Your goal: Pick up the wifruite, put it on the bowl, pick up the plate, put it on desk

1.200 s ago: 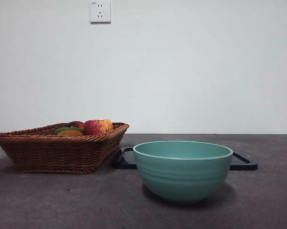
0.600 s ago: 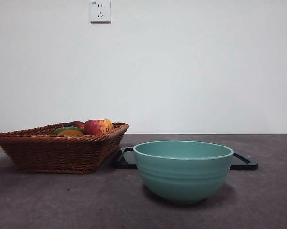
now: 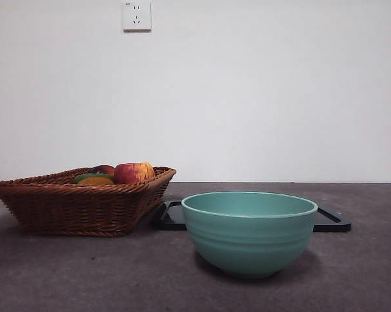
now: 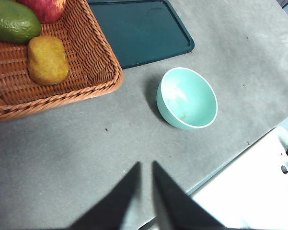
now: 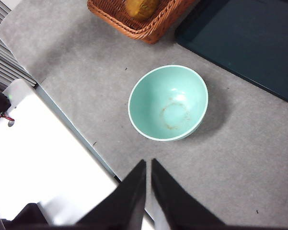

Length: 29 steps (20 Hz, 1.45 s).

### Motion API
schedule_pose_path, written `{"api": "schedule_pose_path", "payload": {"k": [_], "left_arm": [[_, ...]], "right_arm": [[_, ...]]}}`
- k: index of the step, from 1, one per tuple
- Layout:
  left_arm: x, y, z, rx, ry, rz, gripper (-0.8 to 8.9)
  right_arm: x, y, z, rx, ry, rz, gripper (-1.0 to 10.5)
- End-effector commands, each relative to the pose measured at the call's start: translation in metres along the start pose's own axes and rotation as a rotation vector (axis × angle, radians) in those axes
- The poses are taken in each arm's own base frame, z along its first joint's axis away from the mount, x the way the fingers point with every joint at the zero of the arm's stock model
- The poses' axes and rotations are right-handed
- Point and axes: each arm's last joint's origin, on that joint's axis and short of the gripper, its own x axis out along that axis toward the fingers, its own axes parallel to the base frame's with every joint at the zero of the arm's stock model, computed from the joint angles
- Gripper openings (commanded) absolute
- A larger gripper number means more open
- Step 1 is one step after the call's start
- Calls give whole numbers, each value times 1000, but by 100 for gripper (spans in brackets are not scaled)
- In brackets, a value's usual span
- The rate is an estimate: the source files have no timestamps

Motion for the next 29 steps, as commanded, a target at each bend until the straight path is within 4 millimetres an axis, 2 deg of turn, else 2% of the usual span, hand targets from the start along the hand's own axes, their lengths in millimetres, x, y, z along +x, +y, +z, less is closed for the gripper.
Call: {"api": "schedule_pose_path", "payload": {"k": [1,2,3,10,16,20,24,29], "left_arm": [[-3,-2,5,28,-22,-6,296],[-3,-2,5,28,-22,-6,397],[-3,-2,5,26,-22,-6,449],[-3,-2,6,9,-29,-6,444],[-5,-4,18,-5,-68,37,438],[-3,-6,40,-10,-53,44,437],[8,-7,71,1,-21,67,435],[42,-2,105,33,6,110,434]], "right_arm": [[-2,2,4,-17,-14,6,206],[-2,2,4,-14,-14,6,334],[-2,2,4,-14,-14,6,388],[-2,2,5,-17,-18,5,387],[-2,2,7,-9,-32,4,387],[-2,2,7,-9,-33,4,387],[-2,2,7,-9,-33,4,387],[-2,2,7,-6,-33,4,387]]}}
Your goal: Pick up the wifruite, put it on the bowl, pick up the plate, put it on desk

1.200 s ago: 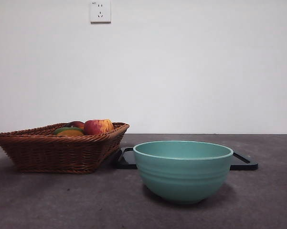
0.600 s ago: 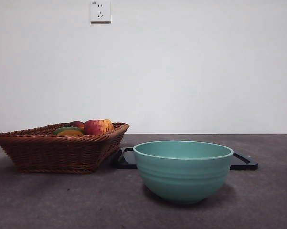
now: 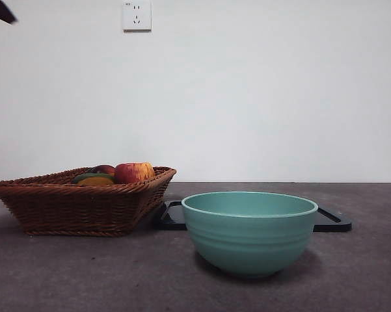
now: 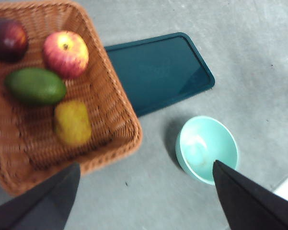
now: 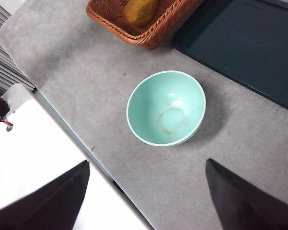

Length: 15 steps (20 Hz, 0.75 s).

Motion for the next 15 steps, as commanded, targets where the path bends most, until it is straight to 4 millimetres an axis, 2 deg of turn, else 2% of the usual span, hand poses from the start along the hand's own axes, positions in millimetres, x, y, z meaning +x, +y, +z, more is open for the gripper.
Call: {"api": "schedule_pose_path", "payload": {"k": [1,9,15], "left_arm": [[18,2,13,3,6,34,434],[109,22,27,21,124,195,434],[172,44,20,15,224,268,434]], "right_arm": [[-2,2,5,0,-17,5,387],[-2,2,5,4,-17,5,387],[-2,2,5,4,-17,5,387]]}}
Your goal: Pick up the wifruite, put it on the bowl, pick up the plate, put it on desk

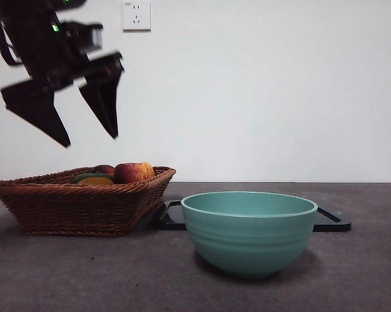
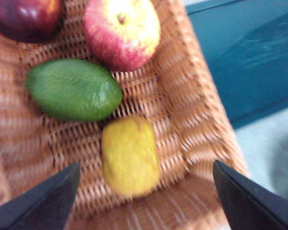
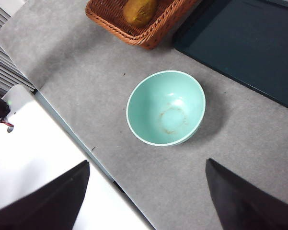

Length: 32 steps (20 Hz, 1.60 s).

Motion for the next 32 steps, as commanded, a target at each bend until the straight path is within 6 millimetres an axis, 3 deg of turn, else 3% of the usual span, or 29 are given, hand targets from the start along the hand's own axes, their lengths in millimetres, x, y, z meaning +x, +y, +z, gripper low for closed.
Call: {"api": "schedule_pose_path", "payload": {"k": [1,6,9,11,15,19,21,24,28,30,32], "left_arm": [[19,1,6,4,11,42,434],[66,6,3,0,72,50,434],[83,7,2,-2,84,51,434],[87,8,2,-2,75,50,431],[88,8,2,-2,78,50,247],[85,8,2,-21,84,51,209],[71,3,5,-12,50,44,209],[24,-13,13,24,-65,7,210],[-42,-62,4,145,-176,-145,214],[-52,-93,-4,206,-186,-241,214],[-47,-121,-12,278,-157,-297,214]], "right_arm": [[-2,2,5,-6,-17,5,387],[-2,2,5,-6,-16,4,387],[-2,2,5,-6,-16,4,387],[-2,2,5,-6,-16,4,387],[-2,2,5,-6,-16,4,387],[-2,2,5,-6,-16,4,387],[-2,2,5,-6,-16,4,387],[-2,1,5,-10,-22,-7,387],[-2,1,6,-11,-23,-7,387],[-2,1,6,-13,-26,-8,387],[-2,1,6,-13,-26,-8,387]]}}
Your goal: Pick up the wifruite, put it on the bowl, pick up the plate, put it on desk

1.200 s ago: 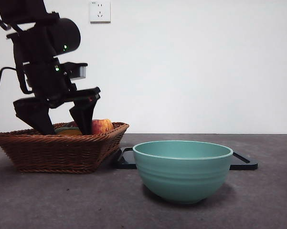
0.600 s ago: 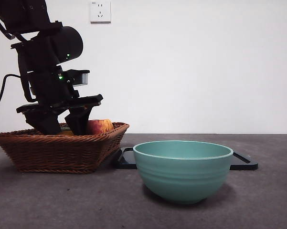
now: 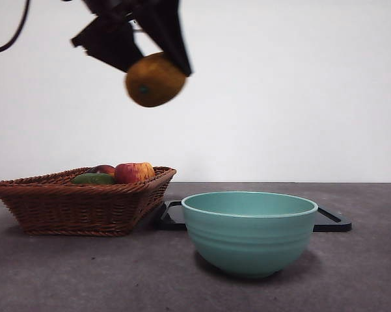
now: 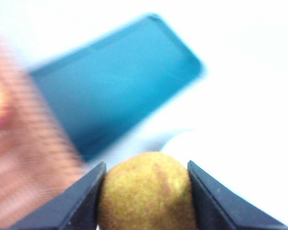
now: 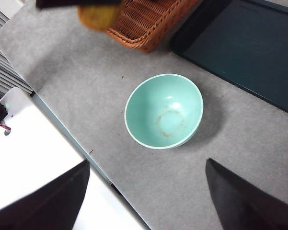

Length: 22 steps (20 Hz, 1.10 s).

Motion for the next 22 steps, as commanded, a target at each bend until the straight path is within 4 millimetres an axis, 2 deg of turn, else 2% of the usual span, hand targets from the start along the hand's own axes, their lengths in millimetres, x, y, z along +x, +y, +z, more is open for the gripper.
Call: {"api": "schedule_pose_path", "payload": {"k": [1,5,9,12,19,22], "left_arm": [[19,-24,1,47,18,-59,214],[59,-47,-7,99,74,-103,214],[103,-54,-20,120,140,-80,214],[128,-56,-31,124,187,-78,214],[151,-55,-45,126,256,-70,223],[152,-57,-46,130,259,-74,334]], "right_arm": [[-2,2,5,-10,-16,1,387],[-2,2,5,-10,-16,1,387],[-2,2,5,-10,-16,1,387],[-2,2,5,-10,-16,1,387],[-2,2,5,-11,-16,1,387],[-2,2,5,-11,-16,1,387]]}}
